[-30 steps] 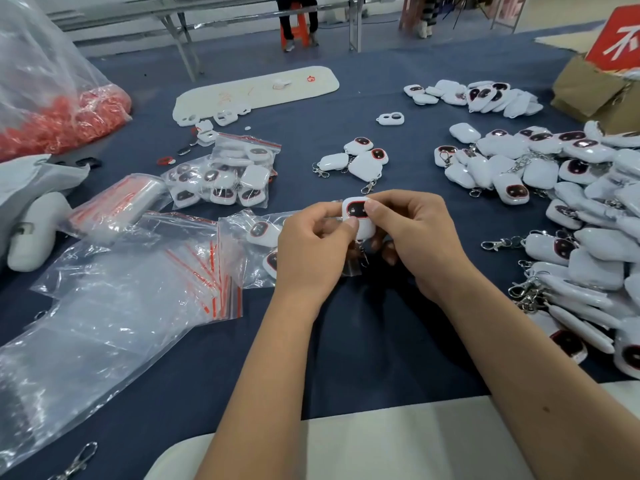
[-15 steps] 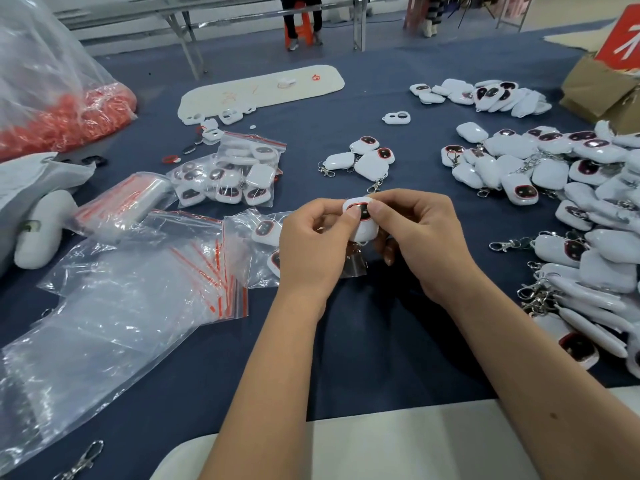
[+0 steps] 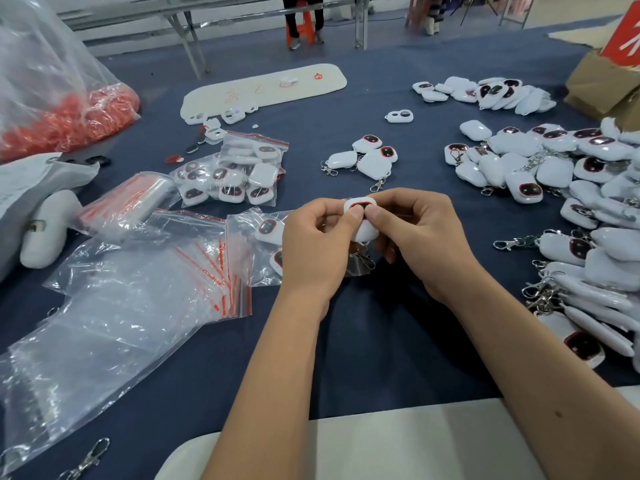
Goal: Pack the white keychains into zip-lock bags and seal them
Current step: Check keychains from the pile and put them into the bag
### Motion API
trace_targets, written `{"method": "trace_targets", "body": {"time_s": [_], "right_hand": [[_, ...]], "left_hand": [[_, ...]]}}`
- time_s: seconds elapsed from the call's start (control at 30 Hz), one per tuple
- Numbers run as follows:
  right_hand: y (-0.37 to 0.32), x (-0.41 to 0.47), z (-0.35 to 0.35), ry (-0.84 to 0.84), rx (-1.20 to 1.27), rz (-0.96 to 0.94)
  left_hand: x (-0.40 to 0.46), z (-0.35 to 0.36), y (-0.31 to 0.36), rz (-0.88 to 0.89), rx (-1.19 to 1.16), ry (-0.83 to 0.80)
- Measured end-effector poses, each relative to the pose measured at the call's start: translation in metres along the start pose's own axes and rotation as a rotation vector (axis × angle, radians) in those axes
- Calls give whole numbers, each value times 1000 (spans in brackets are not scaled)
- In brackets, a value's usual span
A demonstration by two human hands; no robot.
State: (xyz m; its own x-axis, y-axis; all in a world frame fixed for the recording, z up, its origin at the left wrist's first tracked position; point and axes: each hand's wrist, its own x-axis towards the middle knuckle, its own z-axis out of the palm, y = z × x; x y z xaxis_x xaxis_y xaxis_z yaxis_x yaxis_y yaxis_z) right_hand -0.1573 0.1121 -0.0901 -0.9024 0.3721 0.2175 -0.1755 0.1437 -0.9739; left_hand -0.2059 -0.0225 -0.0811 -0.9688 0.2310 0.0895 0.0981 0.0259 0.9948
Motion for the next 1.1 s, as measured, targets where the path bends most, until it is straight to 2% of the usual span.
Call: {"method": "trace_targets", "body": {"time_s": [0.17, 0.63, 0.87, 1.1], "right_hand": [[1, -1, 4, 49, -46, -36], [-3, -1, 3, 21, -48, -15], [2, -1, 4, -97, -114, -26], [2, 2, -2, -93, 7, -5]], "left_hand": [[2, 0, -3, -11, -18, -31], [2, -3, -2, -22, -37, -31], [4, -5, -3, 35, -88, 55], [4, -4, -4, 70, -103, -1]]}}
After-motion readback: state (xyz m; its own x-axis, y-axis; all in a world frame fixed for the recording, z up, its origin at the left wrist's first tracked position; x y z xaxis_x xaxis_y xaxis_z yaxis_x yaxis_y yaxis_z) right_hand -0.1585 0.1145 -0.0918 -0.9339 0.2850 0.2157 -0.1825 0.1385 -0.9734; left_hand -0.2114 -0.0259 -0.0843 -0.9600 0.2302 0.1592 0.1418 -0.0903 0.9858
